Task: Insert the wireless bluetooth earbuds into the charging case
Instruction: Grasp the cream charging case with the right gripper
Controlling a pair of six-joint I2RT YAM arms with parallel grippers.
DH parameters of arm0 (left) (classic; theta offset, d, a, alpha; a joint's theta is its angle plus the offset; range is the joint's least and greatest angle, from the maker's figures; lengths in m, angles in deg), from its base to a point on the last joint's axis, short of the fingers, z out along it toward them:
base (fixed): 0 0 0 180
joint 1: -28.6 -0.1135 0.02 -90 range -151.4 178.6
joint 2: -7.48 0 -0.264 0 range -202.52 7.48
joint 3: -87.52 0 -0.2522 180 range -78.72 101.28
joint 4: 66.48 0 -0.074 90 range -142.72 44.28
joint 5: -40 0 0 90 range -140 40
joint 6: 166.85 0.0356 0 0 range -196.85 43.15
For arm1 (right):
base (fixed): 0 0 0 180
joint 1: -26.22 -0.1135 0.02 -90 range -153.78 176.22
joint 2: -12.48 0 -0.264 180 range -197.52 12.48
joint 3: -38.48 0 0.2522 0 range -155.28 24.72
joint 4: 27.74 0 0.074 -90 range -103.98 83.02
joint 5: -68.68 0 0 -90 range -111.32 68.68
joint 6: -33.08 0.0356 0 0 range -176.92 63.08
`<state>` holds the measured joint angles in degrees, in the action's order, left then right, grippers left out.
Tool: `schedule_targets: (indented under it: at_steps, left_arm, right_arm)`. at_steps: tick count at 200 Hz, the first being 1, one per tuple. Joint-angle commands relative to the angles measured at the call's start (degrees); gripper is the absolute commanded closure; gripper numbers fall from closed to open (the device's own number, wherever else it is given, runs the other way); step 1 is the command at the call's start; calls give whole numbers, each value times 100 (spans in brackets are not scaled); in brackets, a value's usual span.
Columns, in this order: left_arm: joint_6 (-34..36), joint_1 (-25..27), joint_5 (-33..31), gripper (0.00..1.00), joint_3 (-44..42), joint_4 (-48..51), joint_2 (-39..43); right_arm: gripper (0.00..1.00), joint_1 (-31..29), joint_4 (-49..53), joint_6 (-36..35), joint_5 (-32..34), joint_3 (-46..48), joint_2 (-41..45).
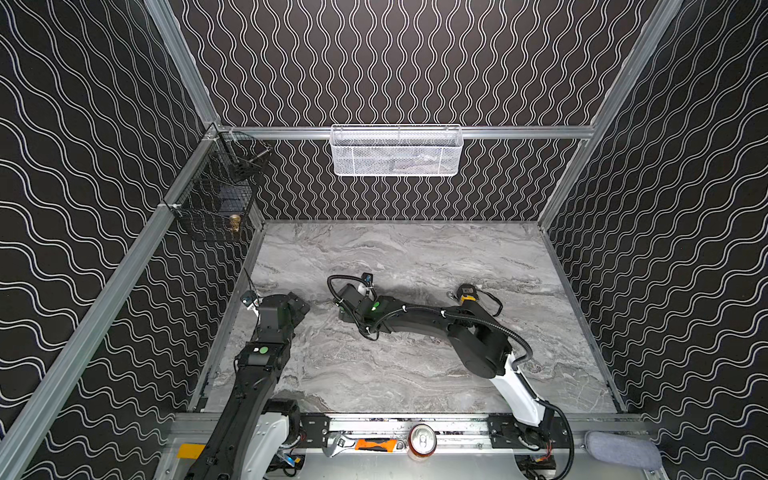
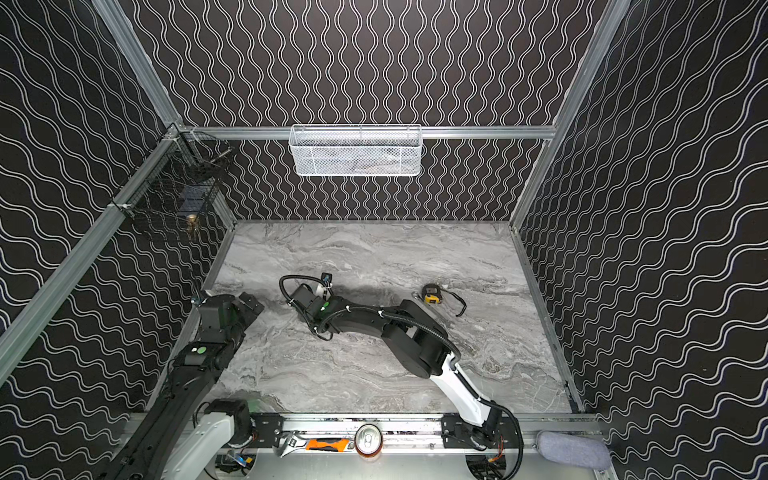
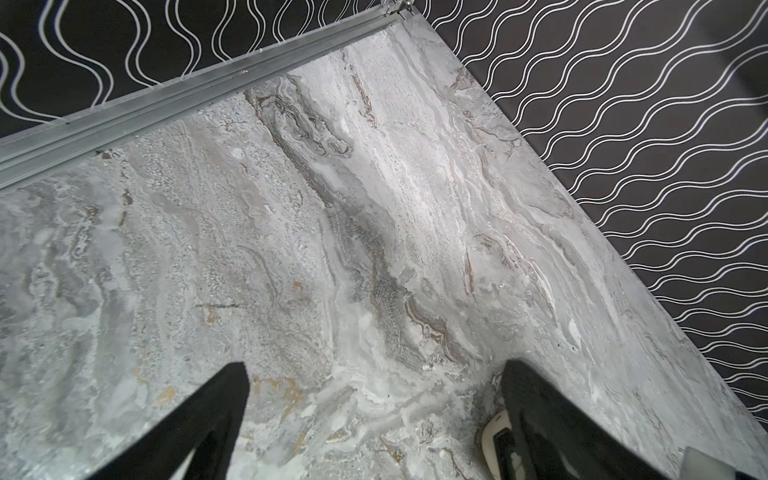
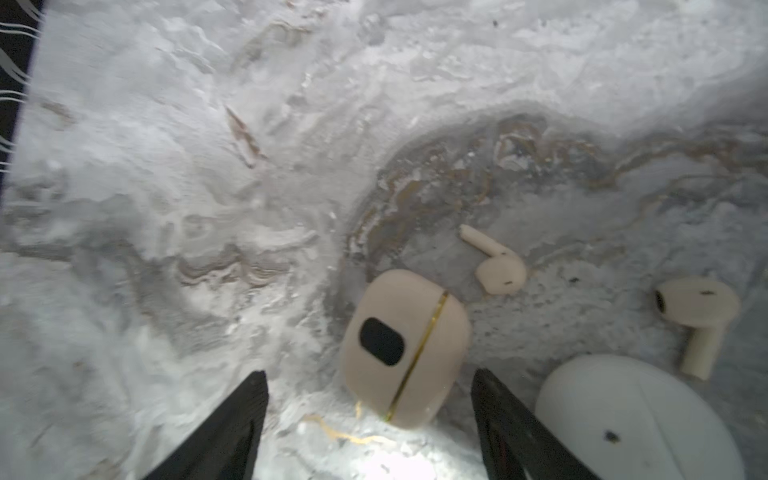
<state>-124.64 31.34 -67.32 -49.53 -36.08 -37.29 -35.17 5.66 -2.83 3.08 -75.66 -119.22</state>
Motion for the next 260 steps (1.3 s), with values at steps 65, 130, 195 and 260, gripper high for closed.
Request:
schedule_targets:
  at_steps: [65, 130, 195, 260]
  left_arm:
    - [-52, -11, -51, 1, 43, 23, -23]
    - [-64, -11, -100, 1, 43, 23, -81]
    - [204, -10, 75, 1, 123, -115, -146]
    - [561, -10, 471, 1, 111, -556, -466]
  right_arm:
    - [34, -7, 875, -155, 417, -1123, -811]
    - [41, -14, 927, -1204, 442, -973, -901]
    - [47, -113, -462, -3120, 110, 794, 25]
    - [57, -414, -1628, -4259, -506, 2524, 1357]
